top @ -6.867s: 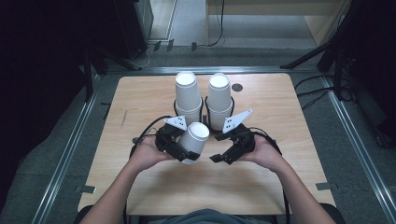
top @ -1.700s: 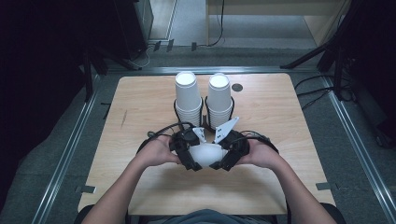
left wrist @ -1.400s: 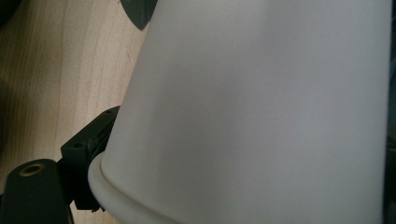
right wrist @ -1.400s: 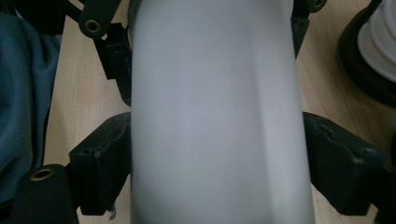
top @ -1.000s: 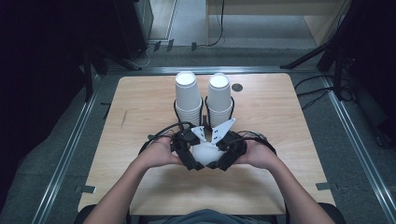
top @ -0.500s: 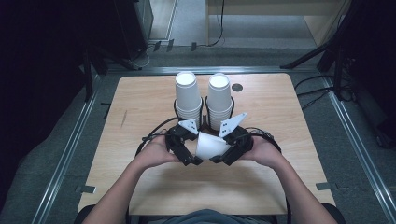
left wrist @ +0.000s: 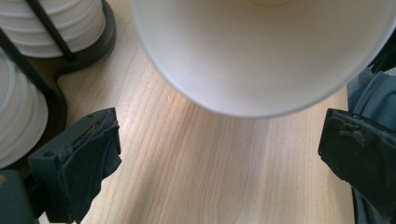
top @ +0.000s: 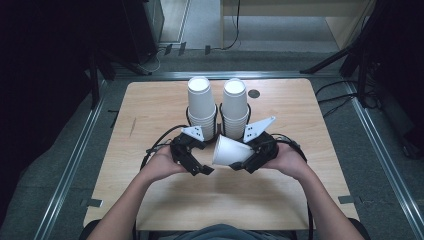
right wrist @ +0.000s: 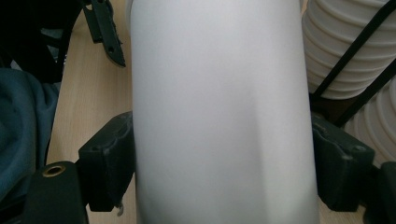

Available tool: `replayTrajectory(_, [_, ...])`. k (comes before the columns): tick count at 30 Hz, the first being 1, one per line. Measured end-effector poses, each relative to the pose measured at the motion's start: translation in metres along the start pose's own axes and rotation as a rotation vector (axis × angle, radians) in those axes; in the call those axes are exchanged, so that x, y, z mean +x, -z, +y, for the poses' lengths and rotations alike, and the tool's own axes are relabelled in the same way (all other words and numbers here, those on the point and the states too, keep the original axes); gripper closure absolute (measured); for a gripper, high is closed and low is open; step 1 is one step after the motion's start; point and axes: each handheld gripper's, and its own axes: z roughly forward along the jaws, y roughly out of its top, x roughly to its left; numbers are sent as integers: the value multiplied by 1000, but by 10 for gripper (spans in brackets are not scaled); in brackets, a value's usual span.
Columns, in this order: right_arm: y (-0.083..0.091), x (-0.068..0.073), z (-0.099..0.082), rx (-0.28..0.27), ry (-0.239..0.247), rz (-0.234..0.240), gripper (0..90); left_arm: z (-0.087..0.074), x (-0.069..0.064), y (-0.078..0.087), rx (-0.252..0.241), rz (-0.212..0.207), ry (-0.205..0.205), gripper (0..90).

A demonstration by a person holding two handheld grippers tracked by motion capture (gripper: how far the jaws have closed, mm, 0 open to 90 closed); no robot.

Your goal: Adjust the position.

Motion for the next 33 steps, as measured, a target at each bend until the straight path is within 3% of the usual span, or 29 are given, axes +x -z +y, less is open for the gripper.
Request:
replayTrajectory(9, [6,-1,-1,-41,7,-1,188,-1,-1,-3,-4,-9,0,0])
replayTrajectory(18, [7,3,3,-89,24,11,188,4,-4,-4,-50,-44,8,0])
replayTrajectory(33, [-11,12,9,-60,86,65,188,11,-10,-4,-98,-97,1,0])
